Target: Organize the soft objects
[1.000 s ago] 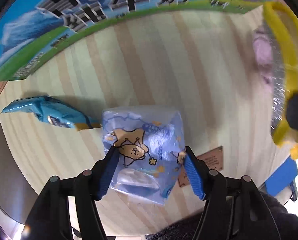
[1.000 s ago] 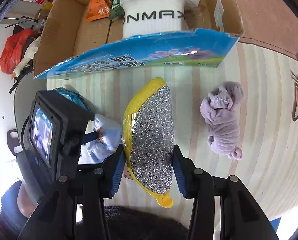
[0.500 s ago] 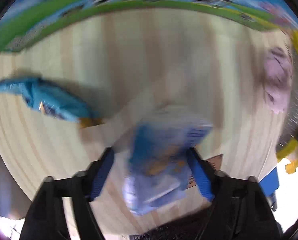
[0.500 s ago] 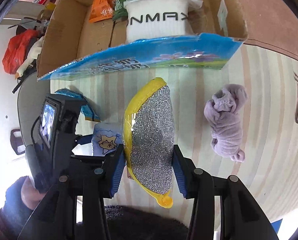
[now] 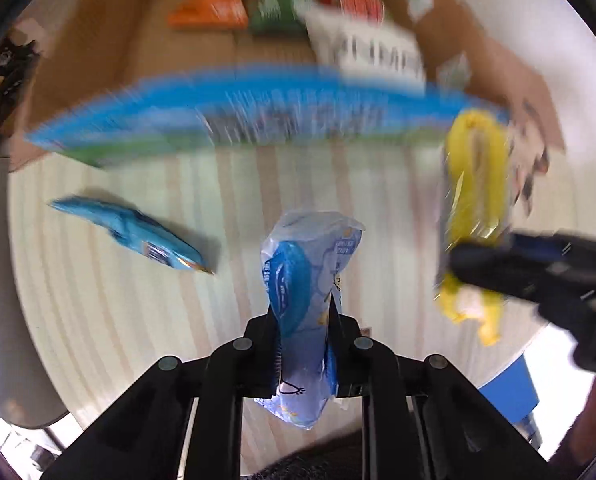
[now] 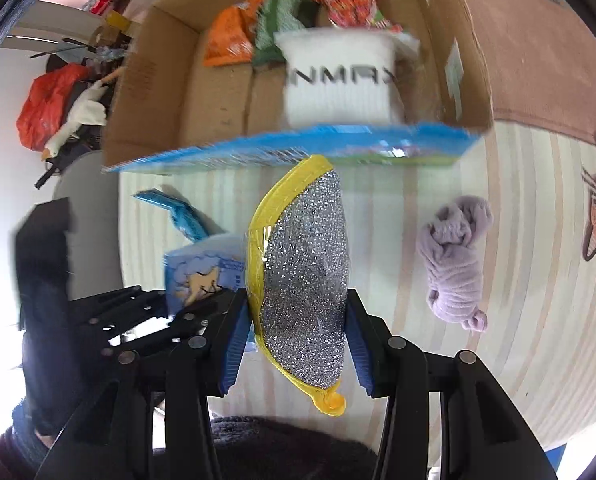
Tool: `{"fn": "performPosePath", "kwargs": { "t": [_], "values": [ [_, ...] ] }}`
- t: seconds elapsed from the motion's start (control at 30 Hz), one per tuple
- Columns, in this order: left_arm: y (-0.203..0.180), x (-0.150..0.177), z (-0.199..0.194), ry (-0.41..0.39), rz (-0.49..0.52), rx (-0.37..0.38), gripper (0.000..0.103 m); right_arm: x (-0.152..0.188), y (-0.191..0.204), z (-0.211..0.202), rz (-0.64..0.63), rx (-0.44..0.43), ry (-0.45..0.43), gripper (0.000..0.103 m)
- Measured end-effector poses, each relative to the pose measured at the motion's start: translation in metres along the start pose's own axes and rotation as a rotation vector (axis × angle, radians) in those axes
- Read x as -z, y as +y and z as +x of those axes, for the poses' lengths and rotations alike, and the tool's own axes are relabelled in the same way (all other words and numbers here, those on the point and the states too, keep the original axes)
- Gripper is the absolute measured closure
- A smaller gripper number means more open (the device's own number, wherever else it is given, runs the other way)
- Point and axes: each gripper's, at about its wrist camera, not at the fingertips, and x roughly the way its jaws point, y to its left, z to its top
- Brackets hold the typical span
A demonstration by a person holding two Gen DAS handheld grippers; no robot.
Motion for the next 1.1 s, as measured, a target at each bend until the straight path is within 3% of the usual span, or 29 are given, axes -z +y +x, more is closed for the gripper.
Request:
{"fn": "performPosePath", "kwargs": {
  "t": [0.17,0.27,0.43,0.53,0.67,0.93,0.97,1.03,1.07,1.1],
  "values": [
    [0.017,-0.041,-0.084,-0.136,-0.03,0.007,0.089,-0.018,0.028,-0.039,-0.056,-0.041,-0.074,0.055],
    [0.035,-0.089,-0.102,-0.156,-0.071,-0.005,0.089,-0.042,0.045,-0.051,-0.08,-0.048,-0.113,0.055],
    [0.062,-0.151,-0.057,-0.08,-0.132,-0.012,0.089,-0.099,0.072,-0.038,-0.083,-0.044,-0.138,0.055],
    [0.083,-0.179,-0.02,0.03,-0.173,0.014,0.089,-0.13,0.077,-0.012,-0.06,-0.031,-0.107,0.055],
    [0.092,-0.192,0.013,0.114,-0.188,-0.006,0.089,-0.153,0.074,0.022,-0.034,0.027,-0.069,0.055],
    [0.093,-0.196,0.028,0.182,-0.183,-0.028,0.081,-0.164,0.061,0.064,0.015,0.083,-0.007,0.052],
    [0.094,-0.195,0.025,0.179,-0.186,-0.021,0.077,-0.165,0.059,0.064,0.023,0.083,0.0,0.049],
    [0.093,-0.194,0.014,0.148,-0.176,-0.029,0.056,-0.164,0.061,0.06,0.017,0.097,0.007,0.027],
    [0.091,-0.193,0.006,0.122,-0.159,-0.041,0.05,-0.162,0.063,0.055,0.002,0.125,-0.003,0.012],
    [0.089,-0.191,-0.003,0.091,-0.139,-0.076,0.039,-0.16,0.064,0.048,-0.005,0.149,-0.022,0.009]
  ]
}}
